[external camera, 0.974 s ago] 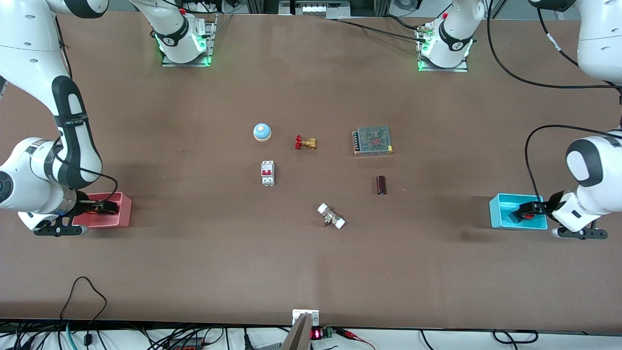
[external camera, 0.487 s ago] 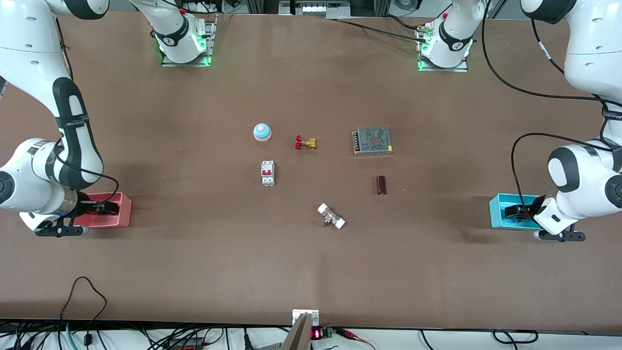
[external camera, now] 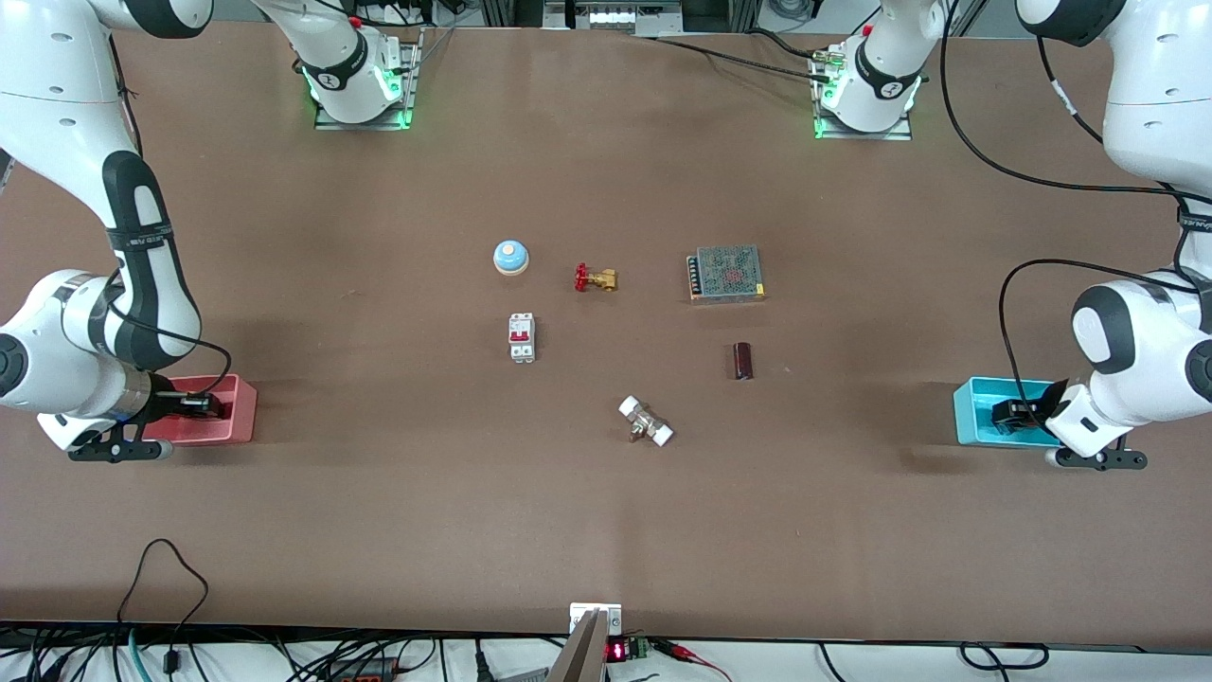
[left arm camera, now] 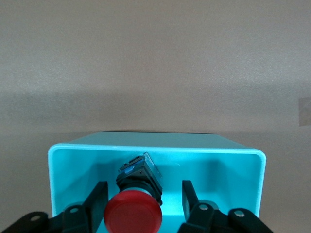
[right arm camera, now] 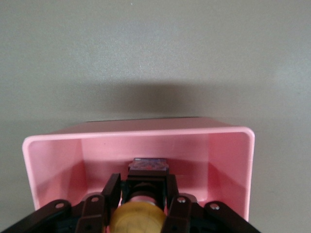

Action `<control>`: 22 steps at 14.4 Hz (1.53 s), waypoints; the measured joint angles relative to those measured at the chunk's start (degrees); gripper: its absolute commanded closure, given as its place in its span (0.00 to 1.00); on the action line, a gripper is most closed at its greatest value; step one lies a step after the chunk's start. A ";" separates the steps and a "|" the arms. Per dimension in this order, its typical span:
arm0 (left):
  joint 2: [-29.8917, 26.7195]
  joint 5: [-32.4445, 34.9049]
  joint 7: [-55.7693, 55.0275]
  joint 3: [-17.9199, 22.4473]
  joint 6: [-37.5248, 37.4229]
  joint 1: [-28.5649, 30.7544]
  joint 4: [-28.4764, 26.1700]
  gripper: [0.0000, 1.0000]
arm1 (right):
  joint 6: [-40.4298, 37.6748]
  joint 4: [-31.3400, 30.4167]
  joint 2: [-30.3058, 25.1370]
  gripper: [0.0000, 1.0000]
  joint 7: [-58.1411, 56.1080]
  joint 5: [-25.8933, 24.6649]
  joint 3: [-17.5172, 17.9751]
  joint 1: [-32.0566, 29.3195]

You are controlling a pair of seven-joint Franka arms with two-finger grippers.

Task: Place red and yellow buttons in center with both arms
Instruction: 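Lift the yellow button with the right gripper while the left gripper lifts the red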

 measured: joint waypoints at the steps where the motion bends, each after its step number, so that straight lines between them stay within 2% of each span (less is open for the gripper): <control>1: -0.12 0.00 -0.01 0.00 -0.14 0.00 0.02 0.49 | 0.00 0.21 -0.04 0.62 -0.67 0.00 0.00 0.00; 4: -0.71 0.00 -0.03 0.00 -1.00 0.00 0.06 0.62 | -1.76 1.60 -1.29 0.62 -3.76 0.00 -0.07 -0.05; 6: -1.51 0.01 -0.09 0.01 -1.46 0.00 0.09 0.69 | -6.52 3.43 -3.52 0.61 -4.58 -0.01 -0.11 -0.07; 11: -4.29 0.01 -0.29 -0.02 -3.56 -0.10 0.40 0.72 | -16.81 7.95 -8.57 0.62 -4.91 0.40 0.86 1.16; 13: -6.06 0.01 -1.00 -0.20 -5.55 -0.47 0.58 0.72 | -17.47 8.17 -9.17 0.61 -3.20 1.03 1.19 4.70; 17: -9.21 0.01 -6.76 -0.81 -11.87 -4.12 0.62 0.72 | -17.72 7.21 -7.97 0.61 9.09 2.01 1.56 15.13; 20: -9.74 0.01 -12.87 -1.07 -14.12 -8.31 0.46 0.72 | -17.70 5.66 -7.08 0.61 16.63 7.59 1.58 21.73; 22: -9.34 0.00 -16.40 -1.21 -14.15 -10.61 -0.12 0.72 | -17.60 5.13 -6.16 0.61 21.26 8.73 1.56 24.25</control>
